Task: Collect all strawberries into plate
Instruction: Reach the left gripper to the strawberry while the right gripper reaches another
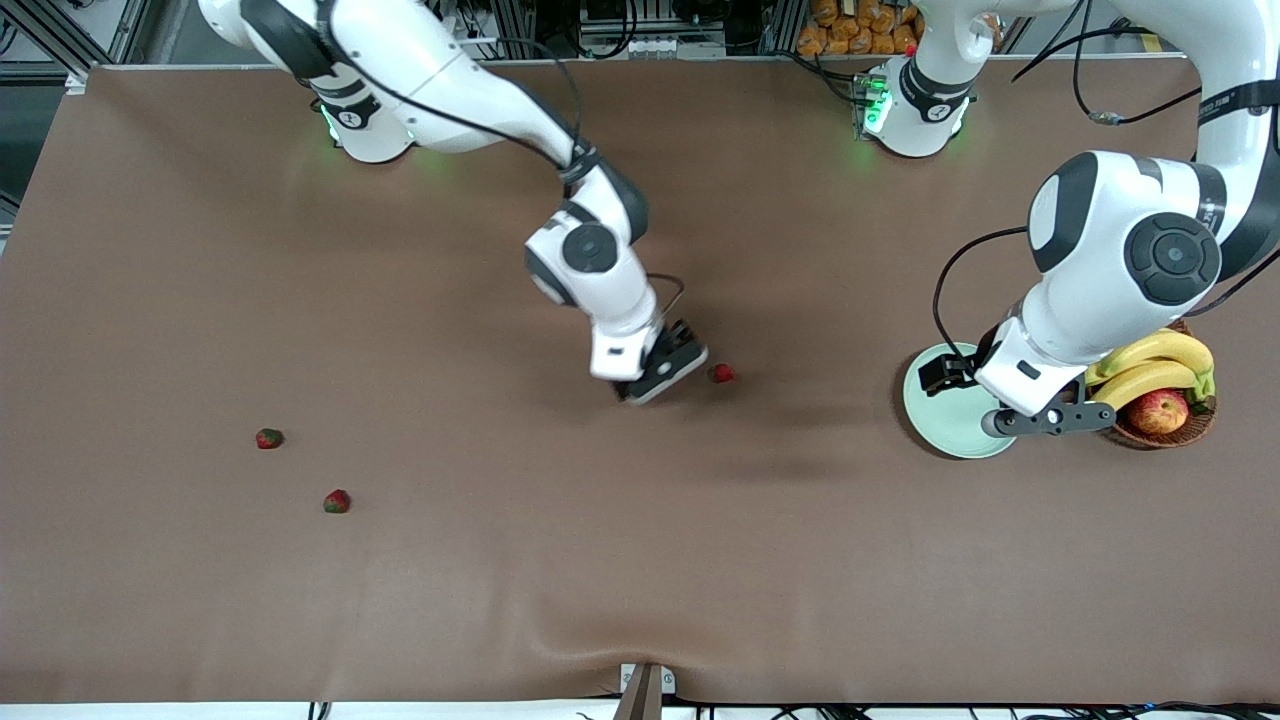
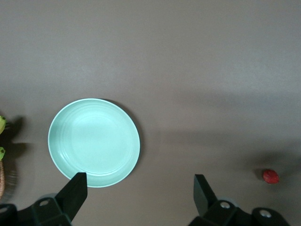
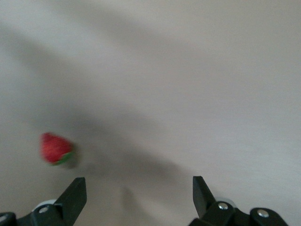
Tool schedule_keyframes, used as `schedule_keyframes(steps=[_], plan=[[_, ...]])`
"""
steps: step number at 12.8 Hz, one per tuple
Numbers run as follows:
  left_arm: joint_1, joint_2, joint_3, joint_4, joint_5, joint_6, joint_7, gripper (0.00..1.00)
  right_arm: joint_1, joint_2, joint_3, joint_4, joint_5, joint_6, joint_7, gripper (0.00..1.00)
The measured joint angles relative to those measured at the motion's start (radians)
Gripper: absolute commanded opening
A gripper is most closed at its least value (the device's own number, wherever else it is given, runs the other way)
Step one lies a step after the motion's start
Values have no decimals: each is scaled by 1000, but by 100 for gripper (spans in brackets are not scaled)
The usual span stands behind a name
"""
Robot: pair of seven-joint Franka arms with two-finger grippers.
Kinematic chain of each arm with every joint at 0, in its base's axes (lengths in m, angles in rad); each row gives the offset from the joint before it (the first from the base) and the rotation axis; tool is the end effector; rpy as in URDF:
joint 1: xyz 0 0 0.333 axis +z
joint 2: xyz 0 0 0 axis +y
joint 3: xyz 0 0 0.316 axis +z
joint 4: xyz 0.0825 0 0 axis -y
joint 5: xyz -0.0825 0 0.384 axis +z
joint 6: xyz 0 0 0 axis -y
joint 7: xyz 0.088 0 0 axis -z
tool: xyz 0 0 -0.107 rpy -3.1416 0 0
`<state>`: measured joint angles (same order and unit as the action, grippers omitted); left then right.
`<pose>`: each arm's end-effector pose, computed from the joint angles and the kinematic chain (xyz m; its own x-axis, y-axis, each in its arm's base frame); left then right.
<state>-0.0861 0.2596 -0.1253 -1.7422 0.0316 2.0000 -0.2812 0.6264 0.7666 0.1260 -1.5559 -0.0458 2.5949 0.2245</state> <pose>0.6193 -0.1252 0.4258 0.9982 0.0608 -0.0006 0.0608 -0.9981 0.0033 0.5429 0.4873 0.2254 0.8478 0.4645 0.2558 0.5035 -0.8565 -0.1134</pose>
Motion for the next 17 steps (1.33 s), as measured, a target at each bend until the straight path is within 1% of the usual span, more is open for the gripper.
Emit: schedule_keyframes(steps=[3, 5, 6, 9, 11, 15, 17], plan=[[-8, 22, -1, -1, 0, 26, -3, 100, -159, -75, -4, 0, 0, -196, -4, 100], [-29, 26, -1, -1, 0, 39, -48, 100, -272, -112, -7, 0, 0, -287, -8, 100], [-42, 27, -1, -1, 0, 41, -76, 100, -325, -119, -11, 0, 0, -313, -9, 100], [-70, 32, -1, -1, 0, 49, -123, 100, -477, -119, -17, -7, -1, -324, -14, 100], [-88, 39, -2, -1, 1, 59, -161, 100, -541, -114, -18, -7, -1, -323, -14, 100], [-154, 53, -1, 1, 11, 72, -279, 100, -616, -109, -18, -10, -61, -323, -17, 100], [-201, 70, -2, 11, 48, 77, -370, 100, -629, -96, -18, -11, -66, -319, -17, 100]])
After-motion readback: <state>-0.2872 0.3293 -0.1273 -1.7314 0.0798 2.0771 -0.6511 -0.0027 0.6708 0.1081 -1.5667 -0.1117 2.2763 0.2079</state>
